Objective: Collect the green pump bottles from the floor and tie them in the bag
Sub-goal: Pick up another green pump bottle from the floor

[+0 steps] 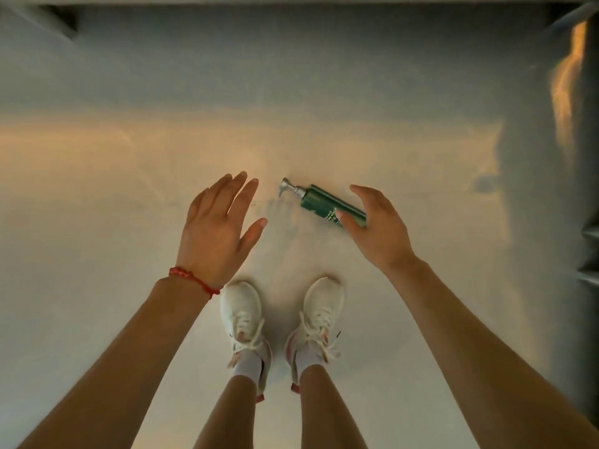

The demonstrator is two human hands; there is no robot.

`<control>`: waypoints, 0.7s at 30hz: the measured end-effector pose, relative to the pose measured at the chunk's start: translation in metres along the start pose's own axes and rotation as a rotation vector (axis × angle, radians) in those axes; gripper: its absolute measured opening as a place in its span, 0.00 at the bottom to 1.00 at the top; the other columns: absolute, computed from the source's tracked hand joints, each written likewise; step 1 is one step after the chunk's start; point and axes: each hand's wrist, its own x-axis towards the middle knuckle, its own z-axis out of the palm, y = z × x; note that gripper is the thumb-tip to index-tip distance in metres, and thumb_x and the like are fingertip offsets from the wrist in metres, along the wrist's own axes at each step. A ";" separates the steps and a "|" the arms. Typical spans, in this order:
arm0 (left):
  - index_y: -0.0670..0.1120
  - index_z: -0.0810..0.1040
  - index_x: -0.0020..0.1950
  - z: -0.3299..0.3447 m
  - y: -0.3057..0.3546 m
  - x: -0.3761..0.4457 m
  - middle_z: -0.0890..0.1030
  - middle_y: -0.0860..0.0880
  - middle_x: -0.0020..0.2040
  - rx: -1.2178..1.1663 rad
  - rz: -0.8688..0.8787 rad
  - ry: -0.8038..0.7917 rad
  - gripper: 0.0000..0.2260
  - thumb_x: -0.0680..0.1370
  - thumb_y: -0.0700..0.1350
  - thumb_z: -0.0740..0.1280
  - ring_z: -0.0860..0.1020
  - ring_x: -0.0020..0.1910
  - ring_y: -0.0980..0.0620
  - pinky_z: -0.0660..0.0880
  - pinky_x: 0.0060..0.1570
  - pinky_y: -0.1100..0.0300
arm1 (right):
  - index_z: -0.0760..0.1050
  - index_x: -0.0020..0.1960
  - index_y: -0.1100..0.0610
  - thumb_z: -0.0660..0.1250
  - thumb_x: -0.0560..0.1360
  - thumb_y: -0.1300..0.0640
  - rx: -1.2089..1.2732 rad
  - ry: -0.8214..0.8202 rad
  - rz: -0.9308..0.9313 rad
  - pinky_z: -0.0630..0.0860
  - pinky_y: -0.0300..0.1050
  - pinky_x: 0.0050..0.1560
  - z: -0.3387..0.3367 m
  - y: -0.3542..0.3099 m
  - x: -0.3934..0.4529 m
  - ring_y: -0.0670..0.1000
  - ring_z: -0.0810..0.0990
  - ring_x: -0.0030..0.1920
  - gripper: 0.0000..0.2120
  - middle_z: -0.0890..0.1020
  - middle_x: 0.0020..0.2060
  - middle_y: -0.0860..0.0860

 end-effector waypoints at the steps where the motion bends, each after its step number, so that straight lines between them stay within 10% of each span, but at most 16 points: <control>1: 0.39 0.67 0.67 0.015 -0.007 0.002 0.72 0.37 0.66 -0.007 -0.009 -0.003 0.25 0.77 0.55 0.52 0.69 0.65 0.37 0.68 0.61 0.40 | 0.67 0.68 0.58 0.65 0.74 0.51 -0.004 -0.037 0.018 0.68 0.49 0.62 0.016 0.010 0.013 0.57 0.72 0.63 0.24 0.74 0.65 0.57; 14: 0.39 0.68 0.66 0.101 -0.080 0.006 0.72 0.37 0.66 -0.051 -0.127 -0.049 0.24 0.76 0.53 0.56 0.69 0.65 0.37 0.67 0.61 0.40 | 0.68 0.65 0.54 0.73 0.66 0.48 -0.211 -0.184 0.092 0.73 0.53 0.55 0.131 0.061 0.108 0.59 0.74 0.57 0.31 0.77 0.58 0.57; 21: 0.40 0.66 0.67 0.070 -0.086 0.002 0.71 0.38 0.67 -0.081 -0.169 -0.033 0.26 0.76 0.55 0.52 0.67 0.67 0.38 0.66 0.62 0.43 | 0.79 0.45 0.49 0.75 0.64 0.50 0.462 -0.170 0.244 0.74 0.32 0.35 0.108 0.012 0.077 0.42 0.81 0.37 0.11 0.83 0.37 0.43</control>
